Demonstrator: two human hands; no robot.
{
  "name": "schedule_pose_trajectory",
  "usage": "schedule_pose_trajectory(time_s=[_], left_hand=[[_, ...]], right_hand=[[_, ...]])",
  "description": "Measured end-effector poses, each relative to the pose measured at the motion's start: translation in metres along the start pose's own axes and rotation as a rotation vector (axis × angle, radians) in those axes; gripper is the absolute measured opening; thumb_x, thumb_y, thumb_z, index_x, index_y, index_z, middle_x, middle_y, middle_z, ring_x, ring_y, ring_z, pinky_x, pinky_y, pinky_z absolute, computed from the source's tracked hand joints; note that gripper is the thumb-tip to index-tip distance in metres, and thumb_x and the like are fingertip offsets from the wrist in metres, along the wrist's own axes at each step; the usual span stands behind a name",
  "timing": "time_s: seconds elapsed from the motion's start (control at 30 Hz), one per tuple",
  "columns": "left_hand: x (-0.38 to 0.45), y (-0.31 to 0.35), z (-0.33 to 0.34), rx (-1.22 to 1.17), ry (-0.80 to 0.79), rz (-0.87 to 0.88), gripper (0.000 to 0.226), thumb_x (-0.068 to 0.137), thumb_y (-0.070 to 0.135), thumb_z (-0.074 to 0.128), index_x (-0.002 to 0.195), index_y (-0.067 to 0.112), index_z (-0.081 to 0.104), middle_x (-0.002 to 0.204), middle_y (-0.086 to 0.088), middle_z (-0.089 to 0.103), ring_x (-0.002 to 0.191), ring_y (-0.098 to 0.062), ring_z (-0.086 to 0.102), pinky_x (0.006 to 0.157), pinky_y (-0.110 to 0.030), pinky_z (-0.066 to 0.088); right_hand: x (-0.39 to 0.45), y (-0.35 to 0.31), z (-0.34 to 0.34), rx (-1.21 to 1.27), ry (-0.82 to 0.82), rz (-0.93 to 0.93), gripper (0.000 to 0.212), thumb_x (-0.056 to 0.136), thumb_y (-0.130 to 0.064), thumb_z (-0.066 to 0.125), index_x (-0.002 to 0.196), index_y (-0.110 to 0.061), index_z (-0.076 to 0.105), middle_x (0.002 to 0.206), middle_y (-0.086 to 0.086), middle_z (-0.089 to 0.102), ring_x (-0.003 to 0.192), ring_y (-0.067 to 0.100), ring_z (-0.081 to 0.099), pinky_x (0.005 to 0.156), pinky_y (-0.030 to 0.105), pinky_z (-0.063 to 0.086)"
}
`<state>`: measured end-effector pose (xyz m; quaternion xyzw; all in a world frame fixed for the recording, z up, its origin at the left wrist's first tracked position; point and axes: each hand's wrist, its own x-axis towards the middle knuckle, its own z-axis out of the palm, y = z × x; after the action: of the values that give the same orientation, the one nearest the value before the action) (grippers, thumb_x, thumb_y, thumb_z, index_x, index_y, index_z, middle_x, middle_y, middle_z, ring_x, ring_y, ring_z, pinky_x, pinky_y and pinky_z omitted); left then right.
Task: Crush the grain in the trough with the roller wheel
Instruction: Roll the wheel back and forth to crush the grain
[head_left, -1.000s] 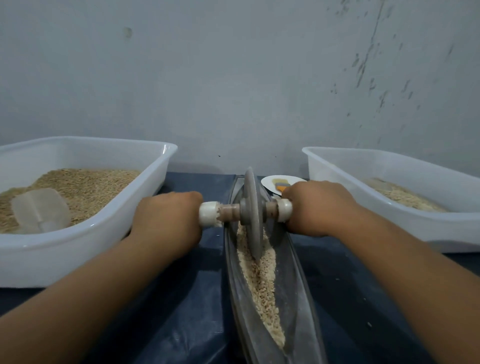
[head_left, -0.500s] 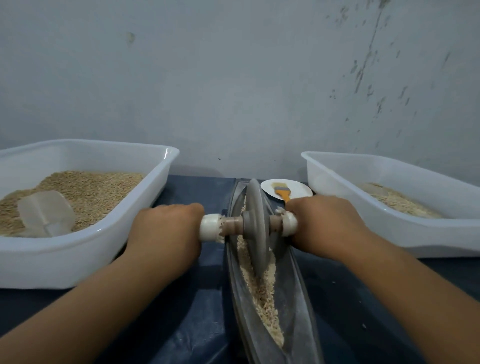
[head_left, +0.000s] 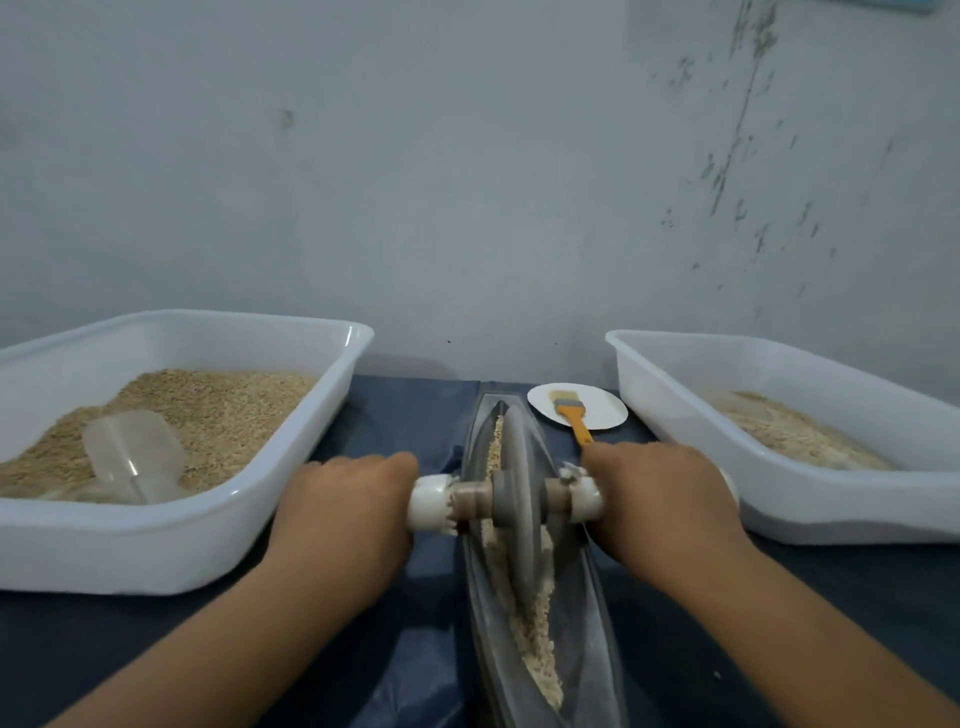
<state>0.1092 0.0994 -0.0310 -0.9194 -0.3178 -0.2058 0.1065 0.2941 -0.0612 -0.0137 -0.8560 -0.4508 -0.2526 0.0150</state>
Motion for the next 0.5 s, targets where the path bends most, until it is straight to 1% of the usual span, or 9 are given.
schedule_pose_trajectory(time_s=[0.1, 0.17, 0.23, 0.27, 0.3, 0.33, 0.37, 0.43, 0.5], left_hand=[[-0.011, 0.0, -0.006, -0.024, -0.035, -0.005, 0.018, 0.081, 0.039, 0.054, 0.084, 0.033, 0.037, 0.086, 0.008, 0.059, 0.081, -0.013, 0.059, 0.063, -0.029, 0.037], [-0.013, 0.004, -0.011, -0.022, -0.048, -0.007, 0.018, 0.081, 0.042, 0.052, 0.085, 0.033, 0.038, 0.085, 0.008, 0.059, 0.081, -0.013, 0.059, 0.061, -0.03, 0.036], [-0.014, 0.006, -0.012, -0.027, -0.07, -0.012, 0.022, 0.081, 0.046, 0.052, 0.086, 0.032, 0.035, 0.087, 0.007, 0.059, 0.083, -0.014, 0.061, 0.058, -0.03, 0.033], [-0.015, 0.005, -0.012, -0.032, -0.08, -0.015, 0.024, 0.081, 0.047, 0.052, 0.086, 0.032, 0.034, 0.087, 0.007, 0.058, 0.084, -0.013, 0.061, 0.057, -0.03, 0.032], [-0.016, 0.004, -0.013, -0.038, -0.085, -0.017, 0.024, 0.081, 0.048, 0.051, 0.087, 0.032, 0.035, 0.085, 0.007, 0.057, 0.084, -0.013, 0.061, 0.056, -0.03, 0.031], [-0.015, 0.003, -0.013, -0.046, -0.084, -0.02, 0.023, 0.08, 0.049, 0.05, 0.087, 0.032, 0.037, 0.082, 0.008, 0.054, 0.085, -0.012, 0.061, 0.057, -0.03, 0.032], [-0.015, 0.001, -0.013, -0.051, -0.083, -0.023, 0.022, 0.079, 0.049, 0.049, 0.089, 0.032, 0.038, 0.079, 0.009, 0.051, 0.085, -0.011, 0.06, 0.058, -0.028, 0.035], [-0.015, 0.0, -0.013, -0.049, -0.077, -0.031, 0.025, 0.078, 0.051, 0.047, 0.092, 0.032, 0.039, 0.075, 0.009, 0.045, 0.087, -0.009, 0.059, 0.062, -0.026, 0.037], [-0.014, 0.002, -0.013, -0.056, -0.068, -0.044, 0.027, 0.077, 0.053, 0.047, 0.091, 0.032, 0.038, 0.071, 0.007, 0.041, 0.086, -0.008, 0.059, 0.06, -0.025, 0.034]], right_hand=[[-0.001, -0.003, -0.007, 0.018, 0.033, -0.031, 0.029, 0.083, -0.028, 0.053, 0.07, -0.029, 0.028, 0.064, -0.006, 0.037, 0.063, 0.02, 0.04, 0.058, 0.033, 0.026], [-0.002, -0.005, -0.009, 0.056, 0.068, -0.053, 0.032, 0.078, -0.03, 0.062, 0.07, -0.03, 0.03, 0.064, -0.006, 0.04, 0.062, 0.019, 0.039, 0.059, 0.033, 0.026], [-0.002, -0.004, -0.006, 0.088, 0.106, -0.098, 0.046, 0.056, -0.029, 0.079, 0.064, -0.031, 0.034, 0.056, -0.007, 0.043, 0.052, 0.016, 0.038, 0.054, 0.03, 0.025], [-0.003, -0.004, -0.006, 0.113, 0.125, -0.106, 0.05, 0.046, -0.026, 0.085, 0.061, -0.031, 0.037, 0.053, -0.008, 0.045, 0.049, 0.015, 0.041, 0.052, 0.029, 0.026], [-0.003, -0.003, -0.003, 0.141, 0.143, -0.107, 0.047, 0.041, -0.023, 0.087, 0.061, -0.03, 0.044, 0.055, -0.008, 0.048, 0.051, 0.015, 0.046, 0.053, 0.029, 0.031], [-0.003, -0.002, 0.0, 0.167, 0.166, -0.112, 0.043, 0.041, -0.021, 0.087, 0.064, -0.03, 0.052, 0.061, -0.009, 0.051, 0.057, 0.016, 0.051, 0.061, 0.031, 0.037], [-0.004, 0.0, 0.003, 0.188, 0.197, -0.124, 0.042, 0.043, -0.019, 0.087, 0.071, -0.031, 0.059, 0.069, -0.011, 0.054, 0.066, 0.018, 0.055, 0.073, 0.035, 0.039], [-0.004, 0.002, 0.003, 0.197, 0.242, -0.135, 0.051, 0.044, -0.018, 0.086, 0.09, -0.032, 0.067, 0.089, -0.01, 0.06, 0.087, 0.022, 0.061, 0.1, 0.044, 0.03], [-0.006, 0.003, 0.0, 0.19, 0.244, -0.119, 0.077, 0.041, -0.019, 0.087, 0.115, -0.03, 0.067, 0.115, -0.003, 0.063, 0.111, 0.027, 0.06, 0.111, 0.054, 0.017]])
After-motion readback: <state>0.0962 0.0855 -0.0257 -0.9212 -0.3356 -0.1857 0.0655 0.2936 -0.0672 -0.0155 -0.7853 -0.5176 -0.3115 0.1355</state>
